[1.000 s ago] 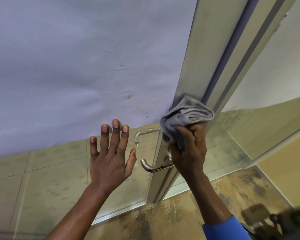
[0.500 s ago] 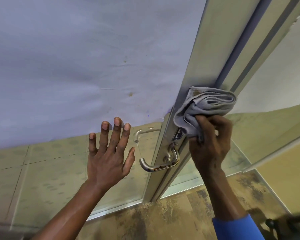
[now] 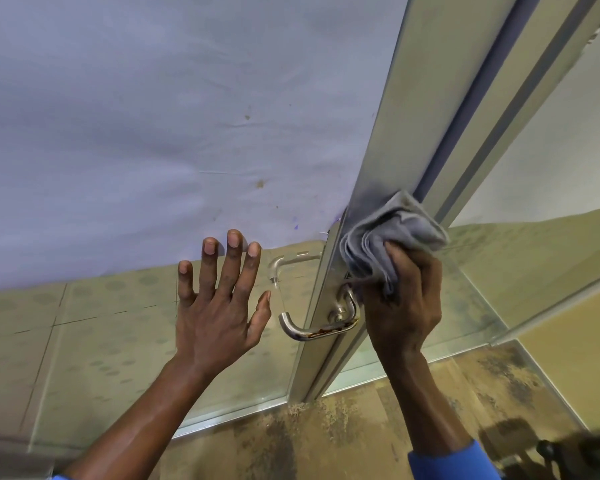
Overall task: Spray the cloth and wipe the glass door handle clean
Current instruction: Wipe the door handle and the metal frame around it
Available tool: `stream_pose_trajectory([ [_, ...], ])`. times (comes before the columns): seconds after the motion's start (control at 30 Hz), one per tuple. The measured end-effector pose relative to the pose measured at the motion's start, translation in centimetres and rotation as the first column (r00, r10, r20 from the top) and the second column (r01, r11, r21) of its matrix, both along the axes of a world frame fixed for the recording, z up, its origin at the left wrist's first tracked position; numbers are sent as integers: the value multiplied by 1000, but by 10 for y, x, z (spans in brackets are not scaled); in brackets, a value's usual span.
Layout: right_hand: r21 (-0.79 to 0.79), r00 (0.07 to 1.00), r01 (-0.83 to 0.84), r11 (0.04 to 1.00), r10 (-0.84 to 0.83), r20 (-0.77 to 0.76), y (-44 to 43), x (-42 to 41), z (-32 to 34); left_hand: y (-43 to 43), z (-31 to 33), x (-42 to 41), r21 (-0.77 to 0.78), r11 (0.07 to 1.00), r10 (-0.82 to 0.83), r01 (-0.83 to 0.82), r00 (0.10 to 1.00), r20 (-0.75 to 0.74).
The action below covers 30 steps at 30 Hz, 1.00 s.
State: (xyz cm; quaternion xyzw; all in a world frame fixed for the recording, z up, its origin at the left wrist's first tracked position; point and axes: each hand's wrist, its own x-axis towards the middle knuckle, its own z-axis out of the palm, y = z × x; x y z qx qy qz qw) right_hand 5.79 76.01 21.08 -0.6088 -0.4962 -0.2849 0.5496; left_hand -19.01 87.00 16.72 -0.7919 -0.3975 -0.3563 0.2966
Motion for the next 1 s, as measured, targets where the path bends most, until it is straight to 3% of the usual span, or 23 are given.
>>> stream_pose_trajectory([
  [0.13, 88, 995, -83, 993, 78, 56, 15, -14, 21, -1, 1, 0, 2, 1000, -2, 2, 1000, 2],
  [0.3, -114, 982, -57, 992, 77, 175, -2, -11, -14, -1, 2, 1, 2, 1000, 2, -2, 1000, -1],
  [0.4, -146, 992, -14, 989, 33, 126, -11, -5, -23, 0, 1, 0, 7, 1000, 7, -7, 1000, -8],
  [0.57, 48, 999, 19, 999, -20, 26, 2, -6, 16, -1, 2, 1, 5, 1000, 2, -2, 1000, -7],
  [0.67, 100, 999, -26, 995, 21, 46, 13, -12, 29, -1, 3, 2, 0, 1000, -4, 4, 1000, 2],
  [0.83, -88, 987, -90, 992, 101, 128, 3, -13, -6, -2, 3, 2, 1, 1000, -6, 6, 1000, 2],
  [1.0, -258, 969, 63, 964, 3, 247, -20, 7, -42, 1, 0, 1, 1, 1000, -8, 8, 1000, 5],
])
